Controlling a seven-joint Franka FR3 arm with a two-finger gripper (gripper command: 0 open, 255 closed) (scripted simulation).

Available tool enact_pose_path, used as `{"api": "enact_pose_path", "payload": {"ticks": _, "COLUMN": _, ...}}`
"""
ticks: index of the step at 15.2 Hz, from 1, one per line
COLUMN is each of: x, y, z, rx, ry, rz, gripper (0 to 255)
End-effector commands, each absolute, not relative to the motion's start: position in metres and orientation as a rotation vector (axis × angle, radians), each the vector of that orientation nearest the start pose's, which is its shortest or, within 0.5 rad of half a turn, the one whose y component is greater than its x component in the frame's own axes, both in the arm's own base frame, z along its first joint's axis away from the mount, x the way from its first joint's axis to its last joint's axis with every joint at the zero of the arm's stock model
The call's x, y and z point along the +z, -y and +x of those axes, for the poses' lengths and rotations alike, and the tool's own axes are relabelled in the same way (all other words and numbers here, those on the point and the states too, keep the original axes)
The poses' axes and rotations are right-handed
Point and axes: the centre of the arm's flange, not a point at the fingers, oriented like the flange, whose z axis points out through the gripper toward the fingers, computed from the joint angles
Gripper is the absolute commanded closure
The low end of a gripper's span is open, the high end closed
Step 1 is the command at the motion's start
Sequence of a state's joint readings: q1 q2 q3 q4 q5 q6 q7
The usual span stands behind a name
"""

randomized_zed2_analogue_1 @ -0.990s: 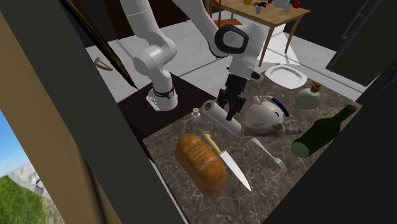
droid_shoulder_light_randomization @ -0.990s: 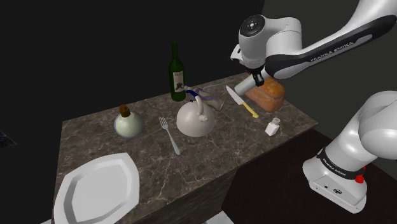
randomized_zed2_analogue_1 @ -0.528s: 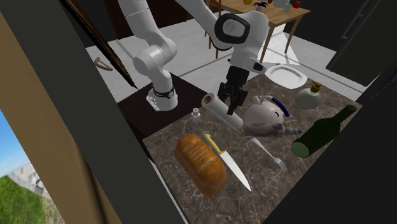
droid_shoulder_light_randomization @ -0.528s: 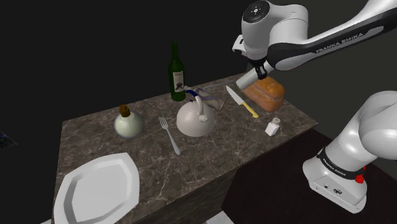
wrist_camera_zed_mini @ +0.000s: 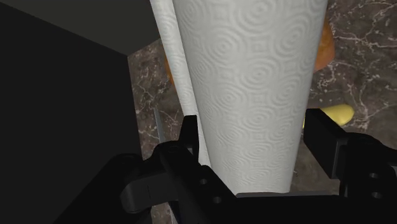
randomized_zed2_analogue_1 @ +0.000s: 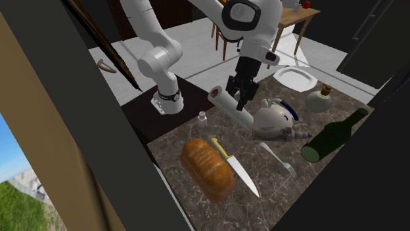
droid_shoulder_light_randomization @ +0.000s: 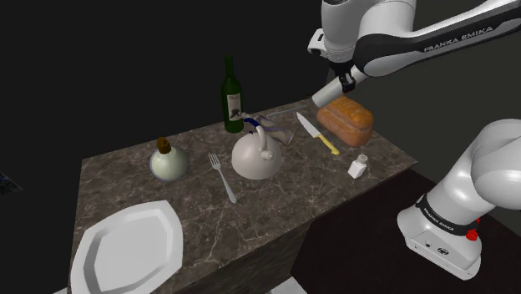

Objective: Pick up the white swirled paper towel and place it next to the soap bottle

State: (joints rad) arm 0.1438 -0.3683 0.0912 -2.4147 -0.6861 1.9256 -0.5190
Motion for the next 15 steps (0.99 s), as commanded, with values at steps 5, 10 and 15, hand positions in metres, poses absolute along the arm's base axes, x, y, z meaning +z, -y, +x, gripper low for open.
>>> {"api": "enact_pose_path", "payload": {"ticks": 5, "x": 0.484, "y": -0.058, "z": 0.422, "rx": -0.280, "ry": -1.233, "rz": 2.167, "gripper": 255}}
{"api": "enact_pose_path", "payload": {"ticks": 10, "x": 0.486, "y": -0.110, "z": 0.424, "rx": -0.280, "ry": -1.233, "rz": 2.167, "gripper": 255}}
{"api": "enact_pose_path", "payload": {"ticks": 15, "x": 0.486, "y": -0.176, "z": 0.427, "rx": -0.280, "ry": -1.233, "rz": 2.167, "gripper": 255}}
